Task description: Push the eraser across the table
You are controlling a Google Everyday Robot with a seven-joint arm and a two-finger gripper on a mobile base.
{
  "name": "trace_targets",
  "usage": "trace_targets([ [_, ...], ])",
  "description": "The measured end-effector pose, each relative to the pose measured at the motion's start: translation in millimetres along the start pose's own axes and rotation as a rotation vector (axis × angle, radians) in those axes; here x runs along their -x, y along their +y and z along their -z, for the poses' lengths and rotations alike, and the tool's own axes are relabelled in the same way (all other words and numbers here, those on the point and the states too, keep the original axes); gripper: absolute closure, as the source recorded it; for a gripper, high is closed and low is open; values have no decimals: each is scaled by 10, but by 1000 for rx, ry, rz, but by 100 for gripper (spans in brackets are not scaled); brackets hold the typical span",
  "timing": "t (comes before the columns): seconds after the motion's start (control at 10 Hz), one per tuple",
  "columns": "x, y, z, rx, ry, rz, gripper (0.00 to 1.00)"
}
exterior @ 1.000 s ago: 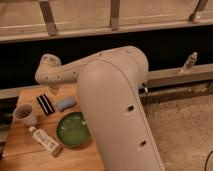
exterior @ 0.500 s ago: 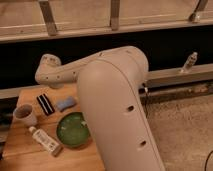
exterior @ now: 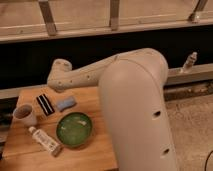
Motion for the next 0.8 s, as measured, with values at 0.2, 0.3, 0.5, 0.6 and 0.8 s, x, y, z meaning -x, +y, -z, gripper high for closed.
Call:
trace_targets([
  [0.2,-79,25,-69,49,-16,-16,100],
  [0.3,-91,72,-126,80,-15,-16,100],
  [0.5,-102,231,-271,145,15,2,100],
  [0.6,-107,307,-311,168,31,9,100],
  [0.8,-150,550,-388,211,101,35,100],
])
